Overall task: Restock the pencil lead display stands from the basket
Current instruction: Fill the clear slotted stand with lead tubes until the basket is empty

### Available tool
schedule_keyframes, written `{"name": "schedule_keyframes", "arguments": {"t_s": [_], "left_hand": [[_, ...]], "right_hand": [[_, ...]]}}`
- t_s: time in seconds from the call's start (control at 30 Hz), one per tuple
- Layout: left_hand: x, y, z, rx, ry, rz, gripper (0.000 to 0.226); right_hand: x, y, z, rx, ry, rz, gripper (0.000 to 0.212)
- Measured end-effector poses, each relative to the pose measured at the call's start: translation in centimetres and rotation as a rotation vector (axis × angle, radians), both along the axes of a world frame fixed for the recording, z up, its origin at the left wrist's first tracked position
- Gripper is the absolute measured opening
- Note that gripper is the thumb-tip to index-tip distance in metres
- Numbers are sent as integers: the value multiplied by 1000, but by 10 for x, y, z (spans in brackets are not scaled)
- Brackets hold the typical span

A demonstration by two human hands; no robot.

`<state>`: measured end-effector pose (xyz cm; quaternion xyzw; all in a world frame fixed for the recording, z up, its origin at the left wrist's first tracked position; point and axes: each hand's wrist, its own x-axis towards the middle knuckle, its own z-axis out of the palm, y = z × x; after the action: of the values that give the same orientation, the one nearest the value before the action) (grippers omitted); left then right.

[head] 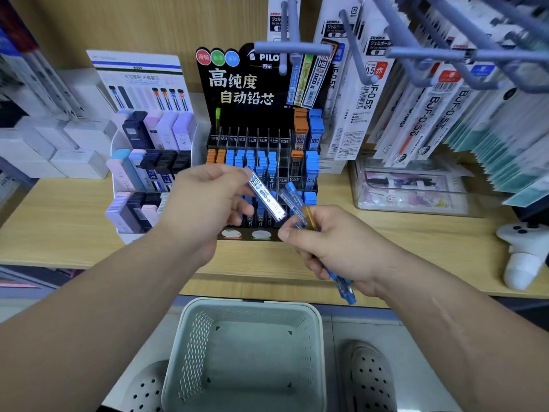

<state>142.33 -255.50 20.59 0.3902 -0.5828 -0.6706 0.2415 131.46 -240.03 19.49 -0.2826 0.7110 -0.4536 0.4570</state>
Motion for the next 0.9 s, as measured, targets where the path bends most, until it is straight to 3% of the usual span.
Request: {"name": "schedule_keyframes", "arguments": {"t_s": [0.3, 0.5, 0.7, 0.9], "left_hand": [[3, -23, 15, -263, 83, 61, 8], [-10, -6, 13, -456, 64, -101, 7], [-18, 9, 7, -575, -43, -344, 7], [-24, 6, 11, -587, 29, -165, 2]], "right_hand": [[-16, 3, 3, -29, -19, -141, 11], [-29, 13, 3, -30, -26, -341, 8], [-37, 23, 3, -27, -32, -373, 10], [-40, 30, 4, -39, -46, -370, 10]]}}
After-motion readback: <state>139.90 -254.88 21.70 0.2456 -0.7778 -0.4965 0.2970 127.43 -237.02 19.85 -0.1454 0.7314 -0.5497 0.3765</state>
